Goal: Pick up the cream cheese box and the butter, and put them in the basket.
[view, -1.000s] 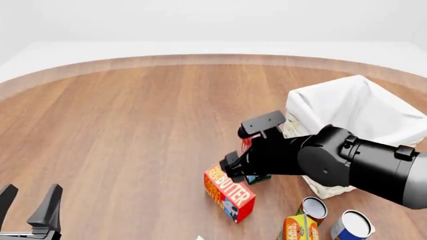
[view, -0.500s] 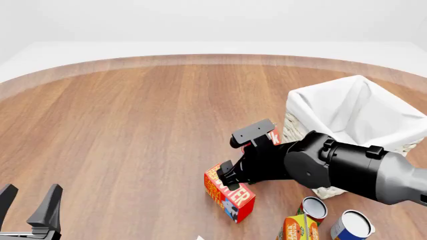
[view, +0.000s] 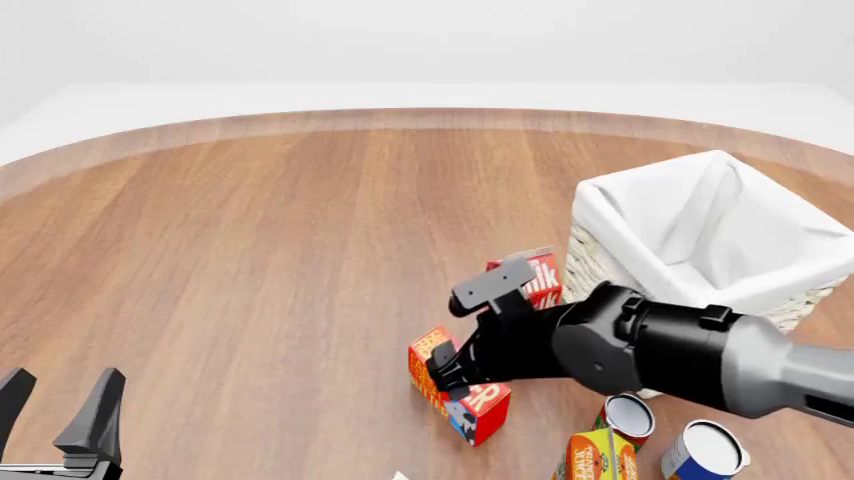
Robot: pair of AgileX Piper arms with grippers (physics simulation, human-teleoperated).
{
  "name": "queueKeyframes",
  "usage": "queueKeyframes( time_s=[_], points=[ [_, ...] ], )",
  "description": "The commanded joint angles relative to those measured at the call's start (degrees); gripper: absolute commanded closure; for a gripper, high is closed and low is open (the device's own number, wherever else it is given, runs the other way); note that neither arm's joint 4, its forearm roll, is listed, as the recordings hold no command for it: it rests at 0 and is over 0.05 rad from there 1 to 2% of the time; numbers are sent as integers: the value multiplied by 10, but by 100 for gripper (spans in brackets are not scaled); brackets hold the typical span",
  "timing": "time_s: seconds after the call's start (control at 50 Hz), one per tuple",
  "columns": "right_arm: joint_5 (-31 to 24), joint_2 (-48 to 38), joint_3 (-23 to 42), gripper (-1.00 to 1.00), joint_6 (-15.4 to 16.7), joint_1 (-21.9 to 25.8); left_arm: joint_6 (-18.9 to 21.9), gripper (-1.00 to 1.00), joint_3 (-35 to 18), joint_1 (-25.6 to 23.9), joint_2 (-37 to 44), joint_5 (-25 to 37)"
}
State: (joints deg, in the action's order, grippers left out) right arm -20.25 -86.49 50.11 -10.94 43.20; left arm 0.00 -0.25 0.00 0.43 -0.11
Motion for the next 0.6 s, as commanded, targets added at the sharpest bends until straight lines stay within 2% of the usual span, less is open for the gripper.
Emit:
queueKeyframes(
  time_s=[0.02,0.6],
  points=[
    [11,-14,-5,-100,1,3,0,-100,0,0,0,0],
    [7,-18,0,-100,8,-3,0,-100,0,0,0,0]
  ],
)
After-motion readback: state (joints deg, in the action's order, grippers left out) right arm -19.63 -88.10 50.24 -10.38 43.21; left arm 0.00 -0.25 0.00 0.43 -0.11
